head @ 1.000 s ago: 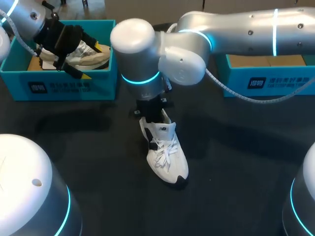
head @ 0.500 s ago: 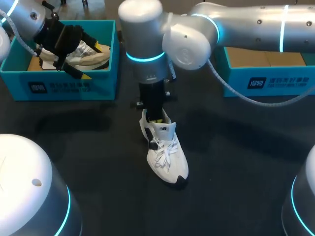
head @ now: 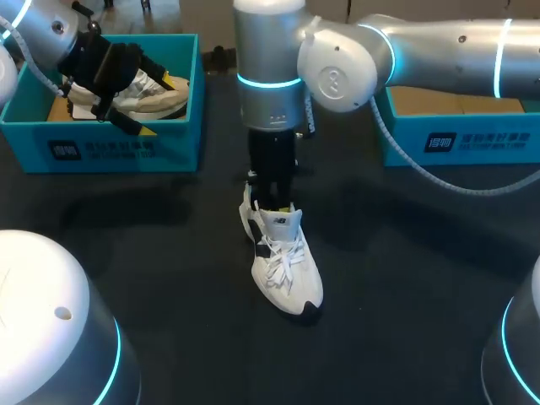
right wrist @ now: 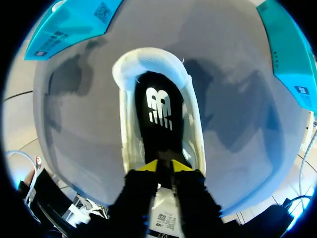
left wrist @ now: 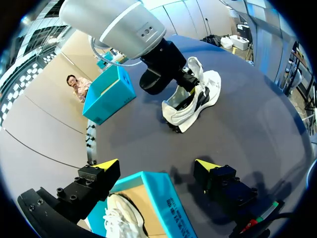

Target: Take the shoe out of the shoebox, open the shoe tongue, remove and reinsert the insole, then place the shoe into the shoebox

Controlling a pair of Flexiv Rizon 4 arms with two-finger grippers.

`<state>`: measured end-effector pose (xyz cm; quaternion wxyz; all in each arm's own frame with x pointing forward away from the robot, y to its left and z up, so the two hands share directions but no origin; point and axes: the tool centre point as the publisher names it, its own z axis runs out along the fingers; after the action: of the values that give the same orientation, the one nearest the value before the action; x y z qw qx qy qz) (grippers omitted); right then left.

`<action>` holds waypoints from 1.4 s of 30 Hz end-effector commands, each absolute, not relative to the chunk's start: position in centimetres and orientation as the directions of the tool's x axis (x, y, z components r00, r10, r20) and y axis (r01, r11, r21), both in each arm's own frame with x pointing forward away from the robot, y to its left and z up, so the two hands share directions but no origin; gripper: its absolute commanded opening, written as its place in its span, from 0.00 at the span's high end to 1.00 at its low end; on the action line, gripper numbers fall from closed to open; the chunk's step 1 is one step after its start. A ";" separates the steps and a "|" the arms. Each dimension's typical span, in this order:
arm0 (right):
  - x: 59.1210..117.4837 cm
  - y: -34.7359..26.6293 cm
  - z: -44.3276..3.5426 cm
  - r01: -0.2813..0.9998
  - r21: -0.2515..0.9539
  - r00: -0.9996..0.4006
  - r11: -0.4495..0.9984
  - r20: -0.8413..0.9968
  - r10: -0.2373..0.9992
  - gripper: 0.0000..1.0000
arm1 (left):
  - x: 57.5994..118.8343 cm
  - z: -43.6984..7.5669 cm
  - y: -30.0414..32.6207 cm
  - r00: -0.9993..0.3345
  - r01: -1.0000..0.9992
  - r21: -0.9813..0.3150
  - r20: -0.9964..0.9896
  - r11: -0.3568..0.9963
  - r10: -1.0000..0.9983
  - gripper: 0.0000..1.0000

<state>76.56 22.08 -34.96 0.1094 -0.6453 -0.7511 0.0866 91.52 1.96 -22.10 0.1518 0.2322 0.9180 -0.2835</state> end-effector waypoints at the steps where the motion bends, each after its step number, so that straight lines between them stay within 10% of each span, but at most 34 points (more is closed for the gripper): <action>1: 76.4 21.5 -35.4 0.945 -0.281 -0.151 0.165 0.070 0.986 0.18 | 91.5 -22.0 2.0 -0.847 0.511 -0.448 -0.407 0.734 0.342 0.00; 8: 76.4 21.3 -35.4 0.941 -0.272 -0.185 0.200 0.079 0.980 0.00 | 91.5 -22.0 2.0 -0.847 0.511 -0.448 -0.407 0.734 0.342 0.00; 42: 76.5 22.1 -28.7 0.948 -0.247 -0.216 0.199 -0.041 0.976 0.00 | 91.5 -22.0 2.0 -0.847 0.511 -0.448 -0.407 0.734 0.342 0.00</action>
<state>76.77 21.80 -29.96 0.0747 -0.6232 -0.7712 0.1069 91.52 1.96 -22.10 0.1518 0.2322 0.9180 -0.2835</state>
